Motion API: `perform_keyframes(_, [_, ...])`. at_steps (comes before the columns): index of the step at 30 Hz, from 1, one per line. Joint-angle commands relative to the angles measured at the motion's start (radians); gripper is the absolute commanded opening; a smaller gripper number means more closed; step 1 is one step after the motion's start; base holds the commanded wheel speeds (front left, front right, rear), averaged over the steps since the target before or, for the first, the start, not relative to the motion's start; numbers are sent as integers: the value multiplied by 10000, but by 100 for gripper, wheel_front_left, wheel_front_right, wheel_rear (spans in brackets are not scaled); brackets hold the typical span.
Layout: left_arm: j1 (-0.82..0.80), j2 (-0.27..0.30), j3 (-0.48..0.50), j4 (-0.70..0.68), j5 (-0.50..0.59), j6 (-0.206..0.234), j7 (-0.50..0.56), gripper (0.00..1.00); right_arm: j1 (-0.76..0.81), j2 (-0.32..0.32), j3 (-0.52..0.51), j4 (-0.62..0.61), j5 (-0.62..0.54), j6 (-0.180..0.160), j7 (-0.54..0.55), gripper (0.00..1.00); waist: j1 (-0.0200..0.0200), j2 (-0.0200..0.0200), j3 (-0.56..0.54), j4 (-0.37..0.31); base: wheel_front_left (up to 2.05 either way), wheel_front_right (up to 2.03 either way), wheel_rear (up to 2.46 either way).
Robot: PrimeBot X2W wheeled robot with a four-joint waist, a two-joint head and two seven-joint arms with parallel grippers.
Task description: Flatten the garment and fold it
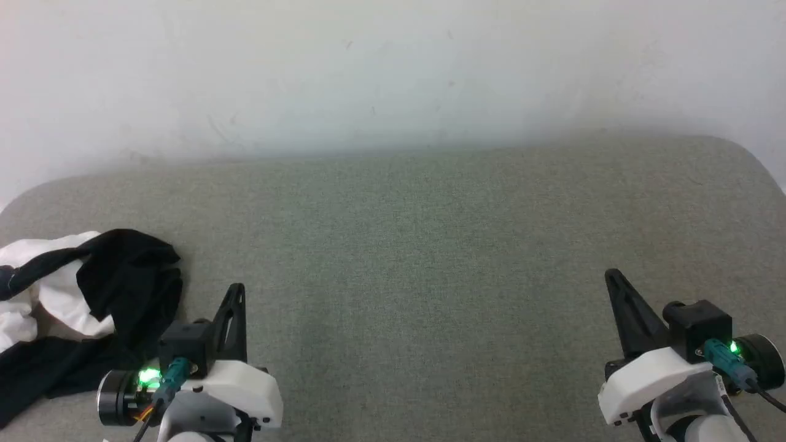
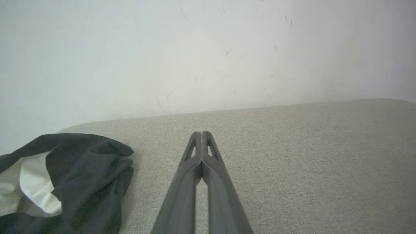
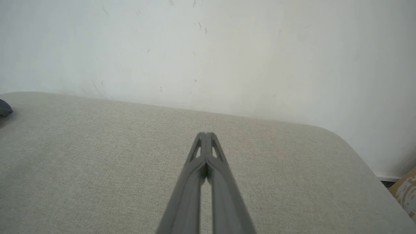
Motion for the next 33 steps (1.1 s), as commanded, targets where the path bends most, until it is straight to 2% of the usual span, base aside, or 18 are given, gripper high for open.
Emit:
perform_keyframes(1, [-121, -42, 43, 22, 35, -81, 1, 0, -144, 30, 3, 16, -47, -11, 7, 0, 0, 0, 0, 0, 0, 0, 0])
perform_keyframes(33, [-121, -42, 43, 22, 35, -81, 1, 0, -144, 30, 3, 16, -47, -11, 7, 0, 0, 0, 0, 0, 0, 0, 0])
